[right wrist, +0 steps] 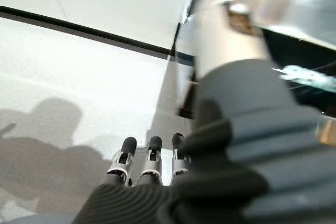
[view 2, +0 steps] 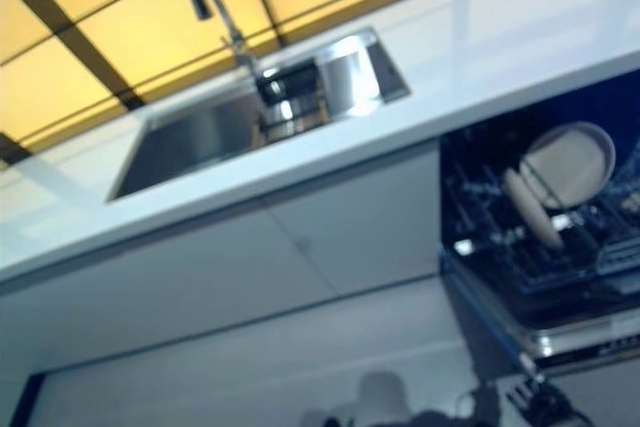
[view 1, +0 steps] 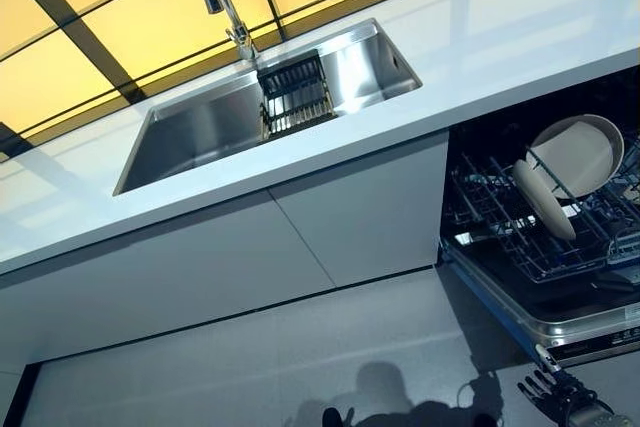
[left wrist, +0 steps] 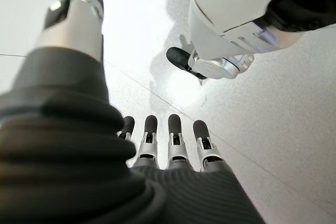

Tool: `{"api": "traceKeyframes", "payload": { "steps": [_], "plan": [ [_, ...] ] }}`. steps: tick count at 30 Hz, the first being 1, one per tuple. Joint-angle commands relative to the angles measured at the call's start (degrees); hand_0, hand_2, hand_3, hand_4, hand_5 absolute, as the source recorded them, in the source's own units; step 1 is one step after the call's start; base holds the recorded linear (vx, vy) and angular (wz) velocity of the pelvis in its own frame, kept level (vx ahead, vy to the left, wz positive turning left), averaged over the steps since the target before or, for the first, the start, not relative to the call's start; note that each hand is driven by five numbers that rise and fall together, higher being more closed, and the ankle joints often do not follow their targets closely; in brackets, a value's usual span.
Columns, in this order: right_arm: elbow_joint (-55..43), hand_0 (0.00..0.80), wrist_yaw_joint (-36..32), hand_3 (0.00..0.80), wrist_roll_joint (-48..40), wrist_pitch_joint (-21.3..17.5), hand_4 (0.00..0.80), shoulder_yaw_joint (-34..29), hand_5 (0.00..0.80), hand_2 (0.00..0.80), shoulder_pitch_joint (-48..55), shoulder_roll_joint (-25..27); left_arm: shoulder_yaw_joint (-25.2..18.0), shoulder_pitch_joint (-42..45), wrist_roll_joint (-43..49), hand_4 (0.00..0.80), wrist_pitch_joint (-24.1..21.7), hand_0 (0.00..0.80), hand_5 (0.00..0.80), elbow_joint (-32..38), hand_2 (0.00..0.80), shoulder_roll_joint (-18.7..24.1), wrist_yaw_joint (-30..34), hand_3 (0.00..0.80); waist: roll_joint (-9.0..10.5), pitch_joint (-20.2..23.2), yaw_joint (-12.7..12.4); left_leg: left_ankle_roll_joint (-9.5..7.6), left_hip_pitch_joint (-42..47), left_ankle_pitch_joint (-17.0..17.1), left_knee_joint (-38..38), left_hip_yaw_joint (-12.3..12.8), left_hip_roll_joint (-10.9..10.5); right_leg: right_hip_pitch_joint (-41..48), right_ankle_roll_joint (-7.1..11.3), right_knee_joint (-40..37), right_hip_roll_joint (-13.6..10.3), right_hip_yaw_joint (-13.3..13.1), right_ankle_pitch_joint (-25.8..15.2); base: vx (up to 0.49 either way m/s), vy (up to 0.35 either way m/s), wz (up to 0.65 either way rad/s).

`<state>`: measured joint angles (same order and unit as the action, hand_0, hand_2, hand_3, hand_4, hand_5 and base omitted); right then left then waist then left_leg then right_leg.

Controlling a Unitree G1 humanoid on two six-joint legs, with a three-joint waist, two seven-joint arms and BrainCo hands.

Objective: Take plates into dishwasher

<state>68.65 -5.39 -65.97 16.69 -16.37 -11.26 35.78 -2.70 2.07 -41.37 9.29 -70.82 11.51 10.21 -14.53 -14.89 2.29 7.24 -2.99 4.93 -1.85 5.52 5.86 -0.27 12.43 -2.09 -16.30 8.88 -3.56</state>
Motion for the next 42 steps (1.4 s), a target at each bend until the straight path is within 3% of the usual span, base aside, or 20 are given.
{"api": "traceKeyframes", "payload": {
  "steps": [1,10,19,24,28,35,42],
  "plan": [
    [6.0,0.0,5.7,0.0,-0.5,1.2,0.0,-4.0,0.0,0.0,-0.7,2.9,0.9,-2.9,-0.2,0.0,-0.8,0.0,0.0,-1.4,0.0,4.2,-0.7,0.0,5.21,0.1,-0.1,-1.45,-0.1,-1.8,1.7,1.8,-2.8,-2.2,-6.43,6.1,5.3,2.0,3.8,-0.04,-0.079,-0.05],
    [7.1,0.0,5.1,0.0,0.9,4.3,0.0,-3.4,0.0,0.0,1.4,1.8,0.7,-4.1,0.8,0.0,0.3,0.0,0.0,-1.0,0.0,6.1,-1.8,0.0,7.33,1.5,-0.2,-1.49,0.6,-2.1,1.8,1.8,-1.4,-1.1,-6.28,5.7,5.7,2.4,3.6,-0.004,-0.029,-0.01],
    [8.1,0.0,0.7,0.0,10.1,7.1,0.0,0.1,0.0,0.0,2.8,-1.2,0.4,-4.6,2.0,0.0,0.2,0.0,0.0,-1.3,0.0,6.9,-2.3,0.0,10.51,3.6,-0.8,-1.79,2.3,-2.8,1.0,1.9,-0.7,1.0,-5.55,4.1,6.0,2.4,2.7,0.008,-0.001,0.0],
    [8.3,0.0,-0.5,0.0,8.2,6.4,0.0,0.8,0.0,0.0,4.4,-3.4,-0.9,-4.8,2.9,0.0,1.1,0.0,0.0,-2.0,0.0,8.0,-3.5,0.0,13.33,5.9,-1.0,-2.24,4.3,-3.6,0.5,2.4,-0.2,2.9,-4.81,2.5,6.5,1.7,2.0,0.086,-0.034,-0.02],
    [7.8,0.0,0.1,0.0,2.0,5.0,0.0,-0.1,0.0,0.0,4.9,-4.5,-1.6,-5.0,3.0,0.0,2.1,0.0,0.0,-1.8,0.0,9.4,-4.2,0.0,14.19,6.1,-0.9,-2.51,4.8,-4.3,1.7,3.2,0.4,3.2,-4.68,3.1,6.7,0.9,2.3,0.053,-0.058,-0.08],
    [6.8,0.0,1.0,0.0,-8.8,2.1,0.0,-4.5,0.0,0.0,4.8,-5.7,-2.8,-4.6,2.2,0.0,2.2,0.0,0.0,-1.3,0.0,9.8,-4.9,0.0,12.88,5.1,-0.6,-2.56,4.0,-4.9,3.7,3.6,0.9,2.7,-5.02,4.6,7.0,0.4,3.3,-0.014,-0.056,-0.06],
    [6.3,0.0,3.6,0.0,-11.7,0.4,0.0,-7.4,0.0,0.0,2.3,-1.5,-2.1,-4.3,1.3,0.0,1.5,0.0,0.0,-1.2,0.0,7.8,-3.9,0.0,8.18,3.2,-0.1,-1.97,1.6,-3.9,3.9,2.6,-0.5,0.0,-6.02,7.0,6.5,0.9,4.8,-0.085,0.052,-0.04]
  ]
}}
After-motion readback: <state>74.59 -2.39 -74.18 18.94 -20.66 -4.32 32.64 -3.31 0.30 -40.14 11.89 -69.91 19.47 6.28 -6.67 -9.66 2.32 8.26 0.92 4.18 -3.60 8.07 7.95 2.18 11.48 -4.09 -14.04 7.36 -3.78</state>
